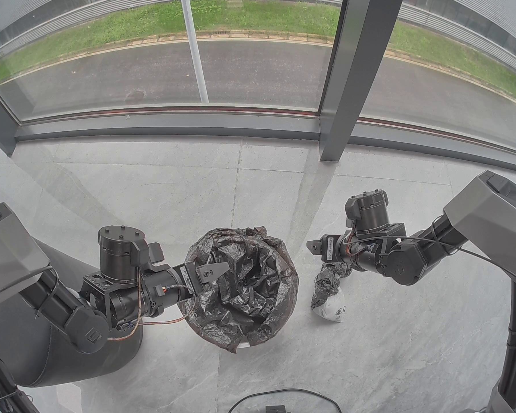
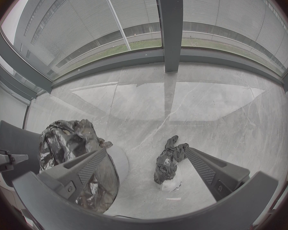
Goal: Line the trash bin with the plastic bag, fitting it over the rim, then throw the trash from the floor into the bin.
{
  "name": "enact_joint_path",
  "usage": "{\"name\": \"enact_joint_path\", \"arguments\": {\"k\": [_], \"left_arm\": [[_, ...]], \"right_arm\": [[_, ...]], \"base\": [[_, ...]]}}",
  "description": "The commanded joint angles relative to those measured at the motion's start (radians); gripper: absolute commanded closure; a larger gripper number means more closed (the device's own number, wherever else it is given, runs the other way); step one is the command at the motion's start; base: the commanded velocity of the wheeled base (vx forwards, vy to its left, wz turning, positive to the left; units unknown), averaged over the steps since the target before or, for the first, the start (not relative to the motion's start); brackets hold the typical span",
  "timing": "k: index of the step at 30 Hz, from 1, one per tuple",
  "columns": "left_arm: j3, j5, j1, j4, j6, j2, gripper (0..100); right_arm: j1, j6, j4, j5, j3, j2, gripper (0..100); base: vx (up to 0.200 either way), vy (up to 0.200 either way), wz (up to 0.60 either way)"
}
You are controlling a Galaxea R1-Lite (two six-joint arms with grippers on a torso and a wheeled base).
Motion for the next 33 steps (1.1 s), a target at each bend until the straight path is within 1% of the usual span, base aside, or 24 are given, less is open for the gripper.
{"name": "enact_joint_path", "arguments": {"k": [1,9,12,15,16,17,20,30,33], "left_arm": [[-0.003,-0.002,0.003,-0.001,0.0,0.021,0],[-0.005,-0.002,0.007,-0.001,0.001,0.033,0],[-0.005,-0.008,0.023,-0.033,0.0,0.053,0],[-0.005,-0.01,0.027,-0.047,-0.002,0.06,0],[-0.002,-0.01,0.04,-0.092,-0.002,0.084,0],[0.0,-0.011,0.044,-0.101,-0.002,0.089,0],[0.007,-0.025,0.044,-0.101,-0.003,0.089,0],[0.012,-0.031,0.044,-0.102,-0.002,0.09,0],[0.013,-0.03,0.044,-0.104,-0.002,0.093,0]], "right_arm": [[0.0,0.0,-0.003,0.0,0.005,0.011,0],[-0.001,0.0,-0.005,0.0,0.008,0.012,0],[-0.001,0.0,-0.005,0.0,0.006,0.019,0],[-0.003,0.0,-0.005,0.0,0.006,0.02,0],[-0.012,-0.009,-0.005,0.0,-0.009,0.046,0],[-0.032,-0.019,-0.005,-0.001,-0.032,0.069,0],[-0.062,-0.032,-0.003,-0.009,-0.069,0.095,0],[-0.078,-0.028,0.003,-0.009,-0.063,0.101,0],[-0.085,-0.029,0.011,-0.02,-0.052,0.111,0]], "base": [[0.0,0.0,0.0],[0.0,0.0,0.0],[0.0,0.0,0.0],[0.0,0.2,0.0],[0.0,0.2,0.0],[0.0,0.2,0.0],[0.0,0.2,0.0],[0.0,0.2,0.0],[0.0,0.0,0.0]]}}
